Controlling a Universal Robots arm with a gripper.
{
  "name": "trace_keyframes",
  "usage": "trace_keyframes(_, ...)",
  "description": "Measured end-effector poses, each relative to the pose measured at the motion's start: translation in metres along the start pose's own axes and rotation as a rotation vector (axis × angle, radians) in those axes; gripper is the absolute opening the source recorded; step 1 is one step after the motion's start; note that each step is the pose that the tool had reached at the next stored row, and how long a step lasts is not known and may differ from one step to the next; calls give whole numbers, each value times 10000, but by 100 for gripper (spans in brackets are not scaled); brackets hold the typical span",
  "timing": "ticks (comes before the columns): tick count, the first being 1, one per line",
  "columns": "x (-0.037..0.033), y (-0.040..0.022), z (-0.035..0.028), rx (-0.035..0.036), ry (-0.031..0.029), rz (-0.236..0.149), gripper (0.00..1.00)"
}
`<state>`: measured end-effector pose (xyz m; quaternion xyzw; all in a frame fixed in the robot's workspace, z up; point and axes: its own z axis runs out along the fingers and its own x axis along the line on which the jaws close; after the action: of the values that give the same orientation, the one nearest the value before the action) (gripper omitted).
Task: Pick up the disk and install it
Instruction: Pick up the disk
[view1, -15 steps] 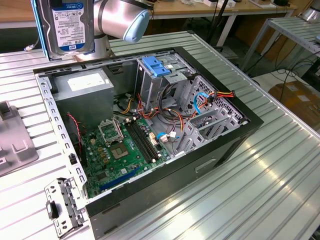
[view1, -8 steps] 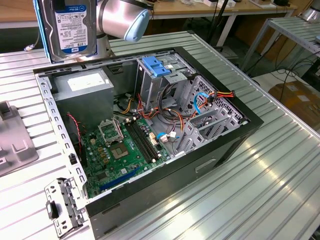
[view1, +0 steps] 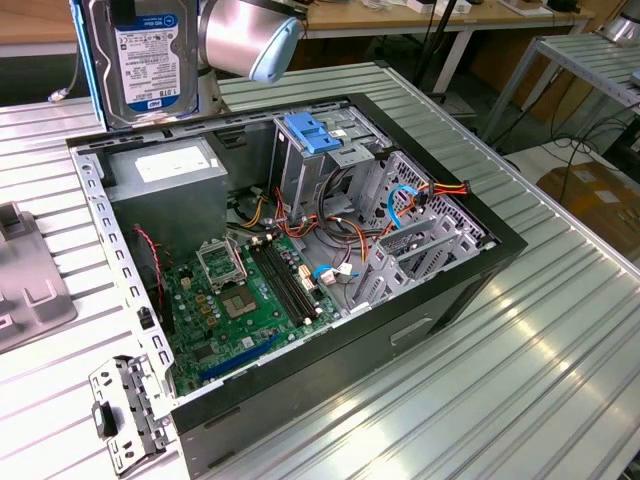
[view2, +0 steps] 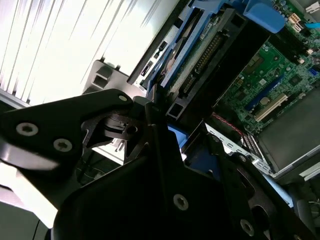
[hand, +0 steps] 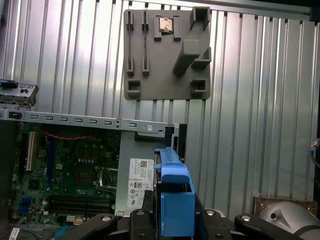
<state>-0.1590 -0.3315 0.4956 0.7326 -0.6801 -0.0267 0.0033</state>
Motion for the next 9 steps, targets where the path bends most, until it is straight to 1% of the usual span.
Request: trace_keyframes(9, 99, -20, -2, 0, 0, 0, 37)
